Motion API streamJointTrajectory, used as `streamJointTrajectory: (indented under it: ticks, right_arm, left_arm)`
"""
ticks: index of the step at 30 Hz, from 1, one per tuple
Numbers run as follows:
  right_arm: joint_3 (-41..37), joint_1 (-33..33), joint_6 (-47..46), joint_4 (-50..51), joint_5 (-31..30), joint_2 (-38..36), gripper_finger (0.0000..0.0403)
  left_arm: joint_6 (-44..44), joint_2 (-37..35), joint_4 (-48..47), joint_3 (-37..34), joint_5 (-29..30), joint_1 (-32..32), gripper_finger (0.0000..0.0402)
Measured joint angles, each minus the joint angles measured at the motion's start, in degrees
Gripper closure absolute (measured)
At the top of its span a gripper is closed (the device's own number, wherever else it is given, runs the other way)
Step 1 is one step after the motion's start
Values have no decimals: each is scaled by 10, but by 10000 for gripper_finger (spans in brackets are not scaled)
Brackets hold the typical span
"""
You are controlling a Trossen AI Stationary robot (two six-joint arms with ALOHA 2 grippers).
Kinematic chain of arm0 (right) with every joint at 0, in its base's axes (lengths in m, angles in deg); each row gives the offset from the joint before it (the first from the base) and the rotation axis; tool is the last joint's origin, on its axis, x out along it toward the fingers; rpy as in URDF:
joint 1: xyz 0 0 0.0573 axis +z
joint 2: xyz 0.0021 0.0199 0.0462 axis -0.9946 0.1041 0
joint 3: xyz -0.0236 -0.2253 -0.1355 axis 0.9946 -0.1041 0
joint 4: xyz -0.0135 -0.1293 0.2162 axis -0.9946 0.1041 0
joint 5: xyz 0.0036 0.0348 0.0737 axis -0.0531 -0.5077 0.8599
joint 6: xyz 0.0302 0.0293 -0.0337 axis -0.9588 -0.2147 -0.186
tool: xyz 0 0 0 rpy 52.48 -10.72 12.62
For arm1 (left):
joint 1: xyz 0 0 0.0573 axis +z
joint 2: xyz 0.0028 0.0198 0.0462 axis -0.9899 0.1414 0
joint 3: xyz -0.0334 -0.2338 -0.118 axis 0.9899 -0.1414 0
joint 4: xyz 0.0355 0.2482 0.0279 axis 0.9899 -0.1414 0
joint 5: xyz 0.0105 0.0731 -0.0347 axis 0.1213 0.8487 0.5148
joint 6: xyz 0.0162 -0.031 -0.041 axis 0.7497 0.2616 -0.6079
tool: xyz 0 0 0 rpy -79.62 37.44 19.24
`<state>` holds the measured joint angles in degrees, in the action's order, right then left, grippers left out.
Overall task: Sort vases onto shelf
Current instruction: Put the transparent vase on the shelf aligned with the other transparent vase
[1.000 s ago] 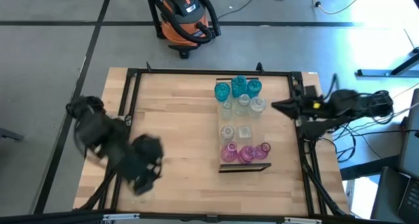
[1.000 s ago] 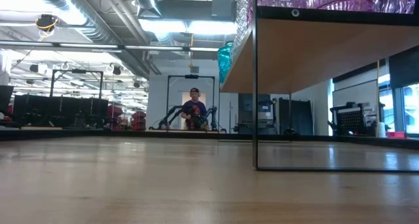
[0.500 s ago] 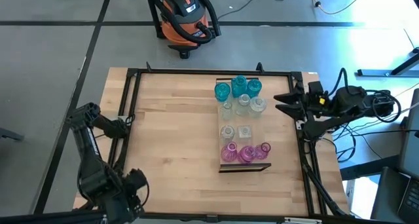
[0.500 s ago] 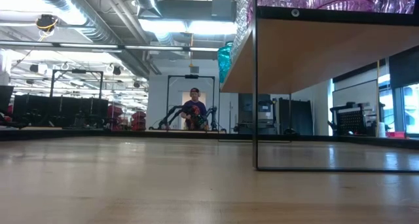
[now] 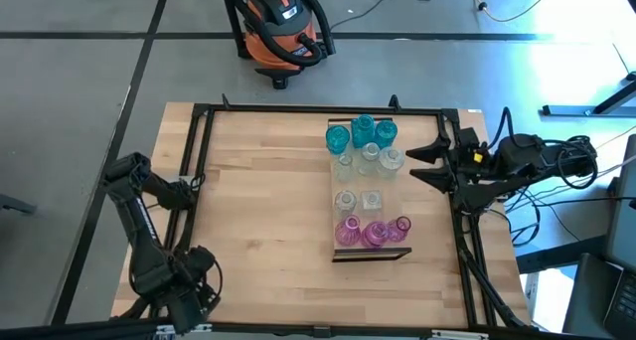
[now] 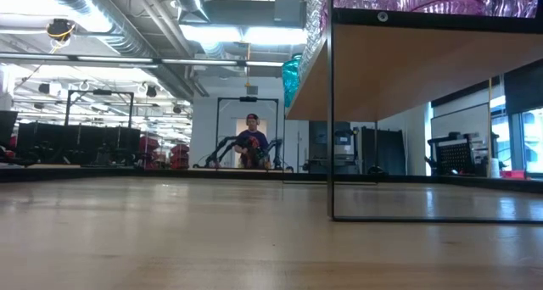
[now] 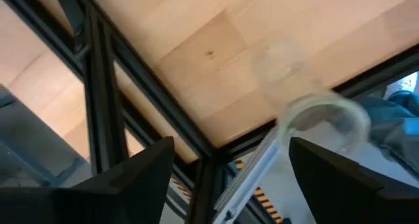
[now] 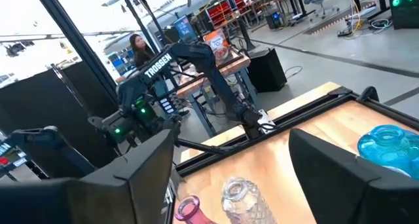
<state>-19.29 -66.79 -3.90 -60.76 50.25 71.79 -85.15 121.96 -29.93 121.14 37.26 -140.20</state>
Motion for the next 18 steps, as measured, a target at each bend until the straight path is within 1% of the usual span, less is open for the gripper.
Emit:
streamJointTrajectory:
  ticks: [5, 12, 16, 18]
  right_arm:
    - [0, 0, -7, -13, 0, 0, 122]
    - [0, 0, -7, -22, 0, 0, 122]
    - [0, 0, -8, -22, 0, 0, 123]
    - [0, 0, -8, -23, 0, 0, 123]
  left_arm:
    - [-29, -10, 26, -25, 10, -15, 113]
    - [-34, -14, 145, -78, 31, -15, 131]
    - [-44, -14, 165, -105, 32, -15, 137]
    - [-45, -14, 173, -114, 32, -15, 147]
